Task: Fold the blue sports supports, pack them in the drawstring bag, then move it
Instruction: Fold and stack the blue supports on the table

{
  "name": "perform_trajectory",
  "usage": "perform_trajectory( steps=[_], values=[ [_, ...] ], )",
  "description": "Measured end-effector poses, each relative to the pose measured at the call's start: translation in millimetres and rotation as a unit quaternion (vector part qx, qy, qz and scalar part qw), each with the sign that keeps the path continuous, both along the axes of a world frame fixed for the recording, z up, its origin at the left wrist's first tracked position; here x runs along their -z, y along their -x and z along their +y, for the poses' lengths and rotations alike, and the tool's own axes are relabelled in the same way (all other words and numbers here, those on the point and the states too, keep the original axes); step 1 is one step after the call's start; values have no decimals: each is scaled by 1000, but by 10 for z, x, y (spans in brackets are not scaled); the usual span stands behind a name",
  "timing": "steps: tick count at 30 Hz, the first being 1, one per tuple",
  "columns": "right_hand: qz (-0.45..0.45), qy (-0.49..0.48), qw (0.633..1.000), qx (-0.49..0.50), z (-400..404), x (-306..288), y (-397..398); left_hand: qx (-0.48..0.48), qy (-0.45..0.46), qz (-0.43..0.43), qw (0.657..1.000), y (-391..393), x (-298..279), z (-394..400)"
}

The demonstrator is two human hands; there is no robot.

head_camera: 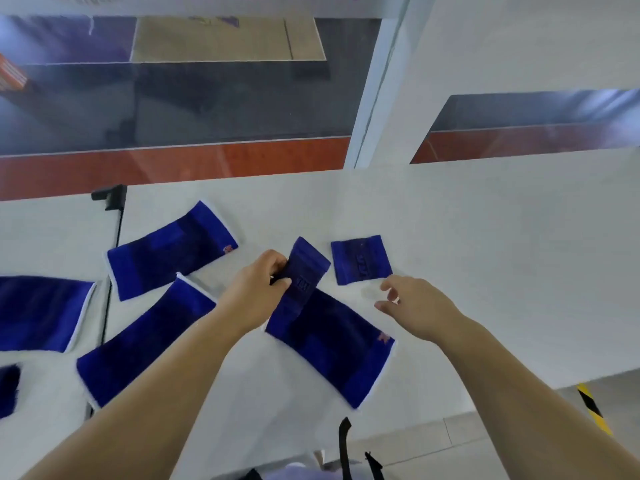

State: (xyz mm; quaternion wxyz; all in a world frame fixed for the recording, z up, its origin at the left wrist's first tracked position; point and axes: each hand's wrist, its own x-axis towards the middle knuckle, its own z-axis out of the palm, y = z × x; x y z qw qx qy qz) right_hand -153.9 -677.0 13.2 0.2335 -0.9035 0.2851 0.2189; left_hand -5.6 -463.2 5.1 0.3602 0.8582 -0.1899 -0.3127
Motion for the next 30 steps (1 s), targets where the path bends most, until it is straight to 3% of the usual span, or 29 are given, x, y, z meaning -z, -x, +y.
perform_trajectory(
  steps=[5, 11, 15, 19, 25, 30],
  values=[
    [-42, 42, 998, 24, -161, 136, -425, 7, -11, 0, 1000, -353, 94, -313],
    [-54, 65, 996, -39, -265, 342, -791, -20, -31, 18, 999, -600, 330, -479],
    [-15, 50, 995, -82, -337, 475, -915, -53, -44, 36, 997, -653, 422, -528],
    [32, 96, 987, -128, -434, 532, -966, -79, -47, 32, 995, -678, 454, -549],
    [36, 45, 996, -70, -567, 498, -902, -149, -44, 13, 988, -669, 465, -635],
    [17, 11, 1000, 21, -664, 469, -799, -176, -38, 52, 982, -653, 508, -697]
  ],
)
